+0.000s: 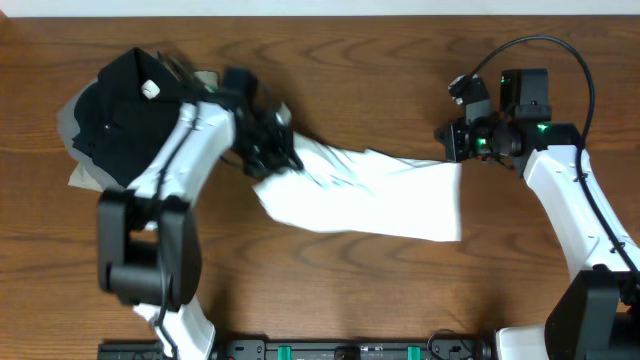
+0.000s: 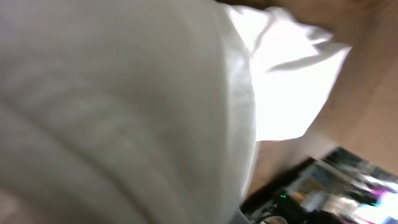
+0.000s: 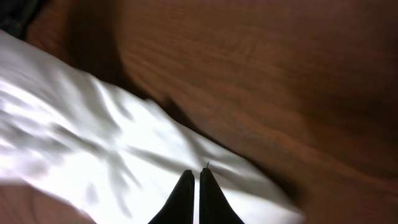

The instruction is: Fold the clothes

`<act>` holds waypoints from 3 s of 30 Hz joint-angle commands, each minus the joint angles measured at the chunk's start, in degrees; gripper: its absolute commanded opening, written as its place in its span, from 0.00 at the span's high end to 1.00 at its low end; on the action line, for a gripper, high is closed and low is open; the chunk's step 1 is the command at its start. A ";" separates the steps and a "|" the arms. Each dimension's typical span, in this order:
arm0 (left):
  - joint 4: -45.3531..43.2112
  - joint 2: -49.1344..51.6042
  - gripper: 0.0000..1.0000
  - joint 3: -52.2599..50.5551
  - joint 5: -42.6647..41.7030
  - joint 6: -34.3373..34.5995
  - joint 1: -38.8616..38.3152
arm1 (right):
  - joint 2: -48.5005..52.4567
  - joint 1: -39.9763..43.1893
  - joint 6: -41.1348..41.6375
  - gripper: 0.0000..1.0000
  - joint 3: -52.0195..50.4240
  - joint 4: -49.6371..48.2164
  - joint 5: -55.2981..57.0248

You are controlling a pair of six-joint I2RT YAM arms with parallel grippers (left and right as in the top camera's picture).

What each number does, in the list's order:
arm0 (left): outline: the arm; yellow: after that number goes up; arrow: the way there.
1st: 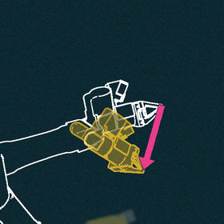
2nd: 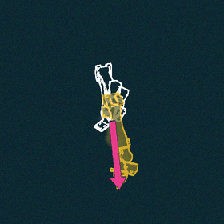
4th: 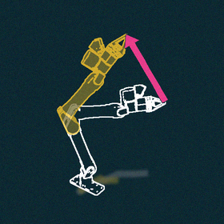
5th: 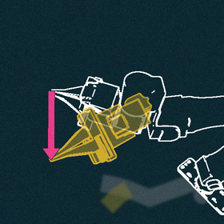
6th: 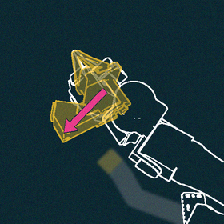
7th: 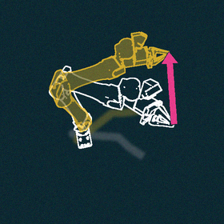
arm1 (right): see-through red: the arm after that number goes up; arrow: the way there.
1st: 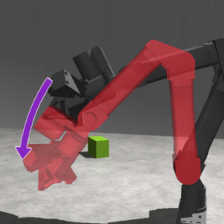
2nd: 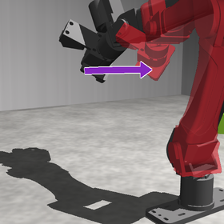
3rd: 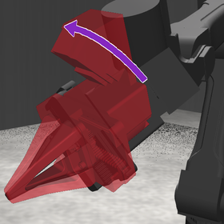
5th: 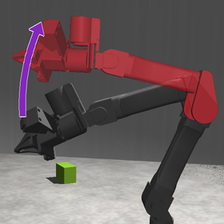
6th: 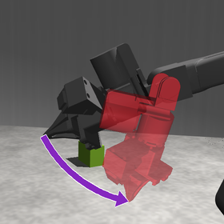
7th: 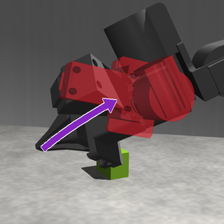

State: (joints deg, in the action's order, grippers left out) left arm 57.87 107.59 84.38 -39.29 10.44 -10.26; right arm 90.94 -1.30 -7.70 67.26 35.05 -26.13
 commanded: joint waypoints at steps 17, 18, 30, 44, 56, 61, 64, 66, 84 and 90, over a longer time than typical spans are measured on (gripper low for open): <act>2.71 4.87 0.94 12.61 20.63 0.50 -24.26 | -0.94 1.03 6.84 0.93 0.24 -0.92 5.40; 2.19 5.64 0.94 12.61 20.74 0.68 -25.20 | -0.94 1.03 6.84 0.93 0.24 -0.92 5.40; -9.79 10.19 0.49 12.61 21.66 1.25 -32.96 | -0.92 1.03 7.21 0.92 0.24 1.18 8.15; -4.33 5.62 0.47 12.63 25.64 1.05 -20.98 | 4.15 -2.93 4.59 0.37 -0.37 7.26 6.14; 0.28 5.60 0.47 12.61 25.64 -0.17 -16.48 | 15.93 -8.13 -9.68 0.43 -0.37 -2.27 -4.50; 0.13 5.60 0.47 12.61 25.68 -0.74 -16.48 | 15.93 -9.29 -14.88 0.49 -0.37 0.52 -9.75; 0.13 5.60 0.47 12.61 25.68 -0.74 -16.48 | 15.96 -10.27 -16.57 0.44 -0.39 2.12 -10.14; 0.15 5.62 0.47 12.61 25.68 -0.74 -16.48 | 16.06 -10.88 -17.51 0.41 -0.50 2.62 -9.11; 0.13 5.60 0.47 12.61 26.77 -0.81 -16.48 | 8.26 -11.17 -16.20 0.99 2.08 -0.04 -9.31; 0.09 5.62 0.47 12.61 26.95 -0.96 -16.48 | 8.46 -12.07 -19.19 0.99 2.05 -1.90 -13.07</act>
State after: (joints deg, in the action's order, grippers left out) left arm 57.89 114.54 96.88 -13.13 10.44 -27.05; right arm 99.92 -12.36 -24.23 68.53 33.85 -35.16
